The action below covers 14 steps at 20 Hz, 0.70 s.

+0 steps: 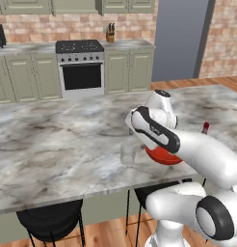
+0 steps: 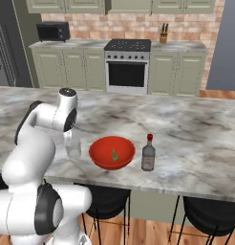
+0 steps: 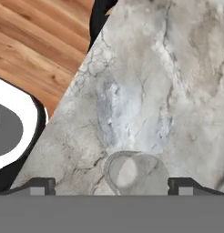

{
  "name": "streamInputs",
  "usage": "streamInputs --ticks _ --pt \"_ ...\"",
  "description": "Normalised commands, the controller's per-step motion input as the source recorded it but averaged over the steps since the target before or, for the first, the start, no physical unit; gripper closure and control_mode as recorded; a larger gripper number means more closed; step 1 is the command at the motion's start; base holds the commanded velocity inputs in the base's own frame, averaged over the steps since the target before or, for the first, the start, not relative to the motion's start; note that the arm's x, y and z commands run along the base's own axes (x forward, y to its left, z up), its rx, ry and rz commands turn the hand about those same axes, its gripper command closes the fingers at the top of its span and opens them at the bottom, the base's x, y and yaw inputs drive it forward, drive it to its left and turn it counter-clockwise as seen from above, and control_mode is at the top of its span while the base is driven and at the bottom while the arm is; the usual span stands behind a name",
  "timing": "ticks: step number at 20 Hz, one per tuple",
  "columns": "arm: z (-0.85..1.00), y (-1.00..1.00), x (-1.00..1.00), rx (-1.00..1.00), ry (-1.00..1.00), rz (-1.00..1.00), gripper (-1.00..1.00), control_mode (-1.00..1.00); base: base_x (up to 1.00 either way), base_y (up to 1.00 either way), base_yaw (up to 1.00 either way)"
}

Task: There is a bowl on the dining counter. Grab a lemon wedge from the fridge and place it in the bowl. Then get the liquor bottle and glass cup from the cabinet and place them next to the bowl.

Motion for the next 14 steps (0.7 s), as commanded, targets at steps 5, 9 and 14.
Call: streamInputs --ticks 5,9,14 --pt "0.58 -0.05 -0.99 0.00 -0.26 0.00 -1.00 -1.00 0.00 0.00 0.00" --pt "0.59 -0.17 -1.00 0.01 -0.29 0.00 -1.00 -1.00 0.00 0.00 0.00" --pt "0.51 -0.18 -1.00 0.01 -0.35 0.00 -1.00 -1.00 0.00 0.00 0.00"
